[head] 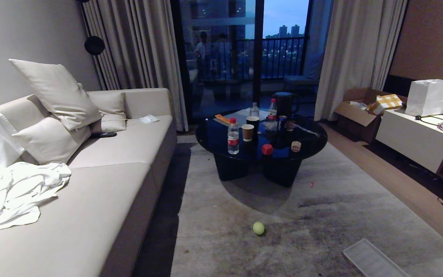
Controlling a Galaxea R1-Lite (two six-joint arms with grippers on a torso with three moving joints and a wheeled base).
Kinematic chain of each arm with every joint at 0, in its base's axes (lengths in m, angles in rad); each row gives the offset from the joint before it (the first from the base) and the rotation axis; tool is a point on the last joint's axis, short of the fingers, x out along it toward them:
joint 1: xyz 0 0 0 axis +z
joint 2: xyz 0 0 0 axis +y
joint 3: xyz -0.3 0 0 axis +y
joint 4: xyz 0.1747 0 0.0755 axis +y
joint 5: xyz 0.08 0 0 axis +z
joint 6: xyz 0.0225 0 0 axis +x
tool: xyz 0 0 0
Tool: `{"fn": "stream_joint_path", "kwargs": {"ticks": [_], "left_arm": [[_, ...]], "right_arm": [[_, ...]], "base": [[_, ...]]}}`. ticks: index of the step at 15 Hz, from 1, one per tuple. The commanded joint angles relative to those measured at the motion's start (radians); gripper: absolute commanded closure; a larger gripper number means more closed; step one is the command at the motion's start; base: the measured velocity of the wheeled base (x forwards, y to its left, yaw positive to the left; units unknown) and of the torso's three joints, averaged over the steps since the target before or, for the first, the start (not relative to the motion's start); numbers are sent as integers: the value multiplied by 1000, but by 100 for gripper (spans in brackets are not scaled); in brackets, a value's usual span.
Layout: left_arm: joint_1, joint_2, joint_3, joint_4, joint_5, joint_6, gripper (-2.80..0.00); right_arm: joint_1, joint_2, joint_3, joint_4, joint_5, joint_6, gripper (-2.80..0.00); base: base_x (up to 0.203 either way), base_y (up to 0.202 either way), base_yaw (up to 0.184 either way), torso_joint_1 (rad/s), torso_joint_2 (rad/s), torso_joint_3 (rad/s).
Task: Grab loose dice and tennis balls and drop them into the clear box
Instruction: Find toys out of the box
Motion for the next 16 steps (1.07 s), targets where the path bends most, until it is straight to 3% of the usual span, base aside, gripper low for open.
{"fn": "stream_joint_path", "kwargs": {"ticks": [1,13,16], "left_arm": [[0,0,0,-1,0,-1,0],[0,0,0,-1,1,-3,0],[0,0,0,-1,1,-3,0]], "right_arm": [[-1,1,0,-1,0,0,0],[-1,1,0,-1,-1,0,0],[-1,1,2,-1,-1,0,0]], "base": [[0,0,0,0,0,0],[0,0,0,0,0,0],[-131,0,-1,-1,4,-1]]}}
